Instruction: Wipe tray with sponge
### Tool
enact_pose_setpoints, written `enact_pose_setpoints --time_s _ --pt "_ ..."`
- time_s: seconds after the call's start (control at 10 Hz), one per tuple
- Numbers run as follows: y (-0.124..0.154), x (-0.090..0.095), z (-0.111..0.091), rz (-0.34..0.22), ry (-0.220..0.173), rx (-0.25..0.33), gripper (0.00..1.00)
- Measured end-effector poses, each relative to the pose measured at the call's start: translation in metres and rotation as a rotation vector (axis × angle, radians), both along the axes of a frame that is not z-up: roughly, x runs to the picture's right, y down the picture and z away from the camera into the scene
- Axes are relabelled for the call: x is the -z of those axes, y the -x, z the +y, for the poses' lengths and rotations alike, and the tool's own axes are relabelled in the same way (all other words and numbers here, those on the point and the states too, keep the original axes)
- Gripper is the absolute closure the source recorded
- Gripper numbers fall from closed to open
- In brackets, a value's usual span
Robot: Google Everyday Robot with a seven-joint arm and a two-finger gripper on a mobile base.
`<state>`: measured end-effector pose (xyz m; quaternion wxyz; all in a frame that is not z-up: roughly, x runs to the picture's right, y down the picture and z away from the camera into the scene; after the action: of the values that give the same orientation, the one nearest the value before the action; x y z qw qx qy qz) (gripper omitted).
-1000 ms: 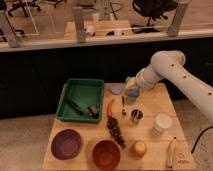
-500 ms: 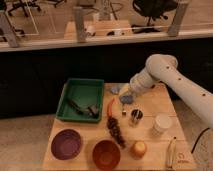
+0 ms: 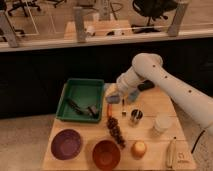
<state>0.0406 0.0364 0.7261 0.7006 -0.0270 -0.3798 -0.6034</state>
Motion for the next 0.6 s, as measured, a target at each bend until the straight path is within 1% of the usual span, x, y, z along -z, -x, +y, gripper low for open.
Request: enact_pose_setpoints --time_s 0.6 --pt "-0.0016 -0.0001 0.0000 0.002 0.000 -0.002 1.00"
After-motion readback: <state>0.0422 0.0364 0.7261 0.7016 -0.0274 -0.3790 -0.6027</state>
